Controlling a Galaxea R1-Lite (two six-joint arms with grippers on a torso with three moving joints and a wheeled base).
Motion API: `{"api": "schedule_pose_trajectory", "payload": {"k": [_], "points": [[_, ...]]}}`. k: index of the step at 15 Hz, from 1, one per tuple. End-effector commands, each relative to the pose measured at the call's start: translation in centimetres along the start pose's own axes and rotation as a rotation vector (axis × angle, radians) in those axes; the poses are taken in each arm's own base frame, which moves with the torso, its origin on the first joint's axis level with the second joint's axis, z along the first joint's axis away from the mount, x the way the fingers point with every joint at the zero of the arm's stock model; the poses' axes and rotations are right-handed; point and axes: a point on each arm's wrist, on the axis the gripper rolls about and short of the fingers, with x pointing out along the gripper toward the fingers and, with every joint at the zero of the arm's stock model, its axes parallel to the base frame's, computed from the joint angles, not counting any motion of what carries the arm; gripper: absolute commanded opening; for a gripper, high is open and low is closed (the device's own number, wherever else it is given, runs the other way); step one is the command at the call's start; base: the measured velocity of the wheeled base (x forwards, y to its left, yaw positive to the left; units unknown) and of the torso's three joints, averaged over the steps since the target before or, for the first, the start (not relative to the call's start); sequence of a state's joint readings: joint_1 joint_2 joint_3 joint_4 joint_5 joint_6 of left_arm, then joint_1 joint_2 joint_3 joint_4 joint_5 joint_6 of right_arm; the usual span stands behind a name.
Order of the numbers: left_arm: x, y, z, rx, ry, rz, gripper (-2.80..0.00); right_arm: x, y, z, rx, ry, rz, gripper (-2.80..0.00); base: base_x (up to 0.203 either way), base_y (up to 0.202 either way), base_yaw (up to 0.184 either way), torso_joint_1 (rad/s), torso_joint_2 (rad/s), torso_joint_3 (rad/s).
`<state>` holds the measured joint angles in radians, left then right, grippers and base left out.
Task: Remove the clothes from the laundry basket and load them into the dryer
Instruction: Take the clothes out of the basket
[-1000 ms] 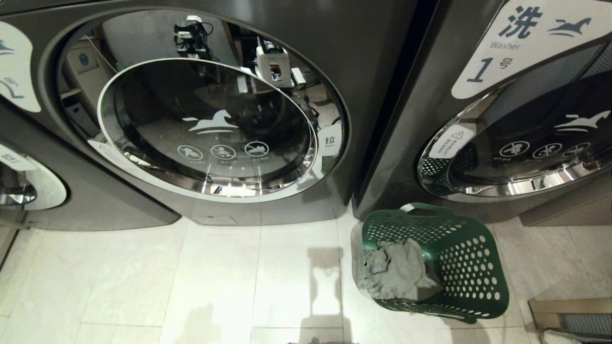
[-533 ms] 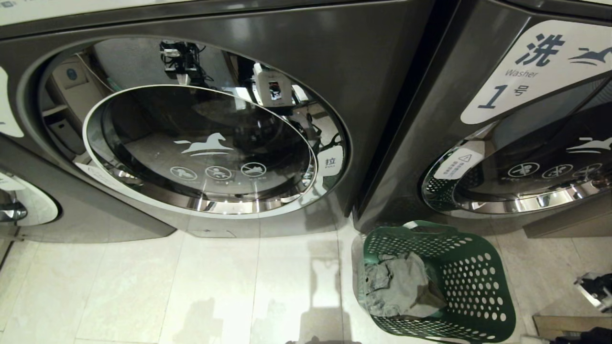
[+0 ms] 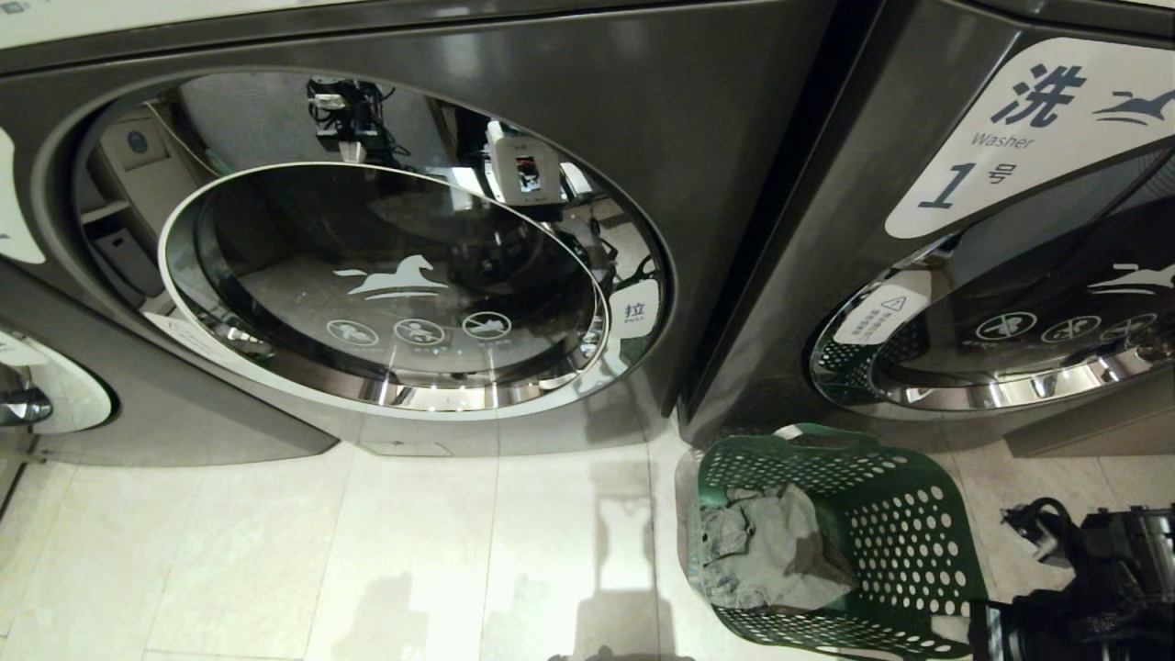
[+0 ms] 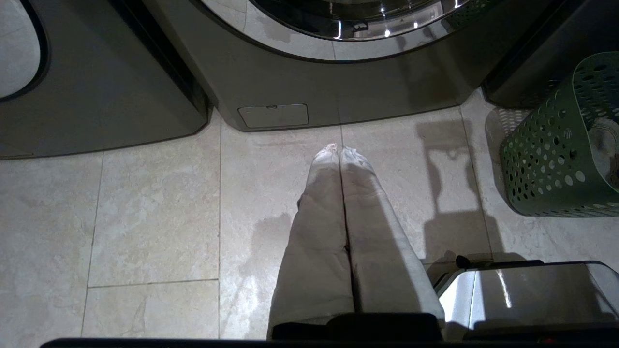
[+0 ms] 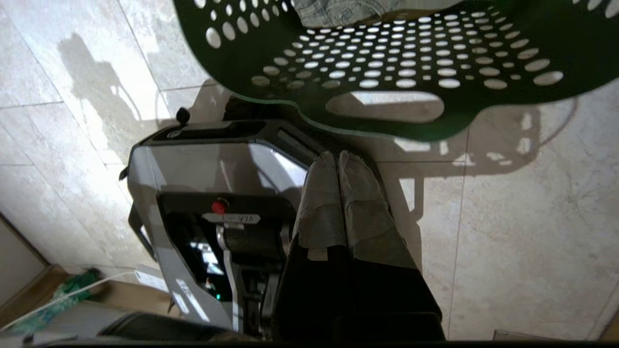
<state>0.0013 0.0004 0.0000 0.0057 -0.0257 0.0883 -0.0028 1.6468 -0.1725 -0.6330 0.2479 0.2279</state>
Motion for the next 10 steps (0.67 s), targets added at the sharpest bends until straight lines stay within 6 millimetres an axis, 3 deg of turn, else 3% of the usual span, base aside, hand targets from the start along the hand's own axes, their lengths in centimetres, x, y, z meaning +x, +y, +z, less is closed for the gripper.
{"api": "schedule_pose_trajectory", "payload": {"k": [1, 3, 4, 5, 10], "points": [[0.0, 0.0, 0.0, 0.001, 0.002, 0.0, -2.8, 4.3, -1.3, -0.6, 0.018, 0.057, -0.013, -2.8, 0.0, 0.0, 0.0, 0.0, 0.0, 0.0], [0.0, 0.0, 0.0, 0.001, 0.0, 0.0, -2.8, 7.3, -2.2, -1.1, 0.016, 0.04, -0.011, -2.8, 0.0, 0.0, 0.0, 0.0, 0.0, 0.0], [0.0, 0.0, 0.0, 0.004, 0.0, -0.002, -2.8, 8.6, -2.6, -1.6, 0.016, 0.037, -0.011, -0.5, 0.0, 0.0, 0.0, 0.0, 0.0, 0.0], [0.0, 0.0, 0.0, 0.004, 0.0, -0.002, -2.8, 9.9, -3.1, -2.2, 0.017, 0.04, -0.012, 0.0, 0.0, 0.0, 0.0, 0.0, 0.0, 0.0], [0.0, 0.0, 0.0, -0.003, -0.001, 0.002, -2.8, 15.5, -5.3, -4.3, 0.01, 0.007, -0.06, 0.0, 0.0, 0.0, 0.0, 0.0, 0.0, 0.0]]}}
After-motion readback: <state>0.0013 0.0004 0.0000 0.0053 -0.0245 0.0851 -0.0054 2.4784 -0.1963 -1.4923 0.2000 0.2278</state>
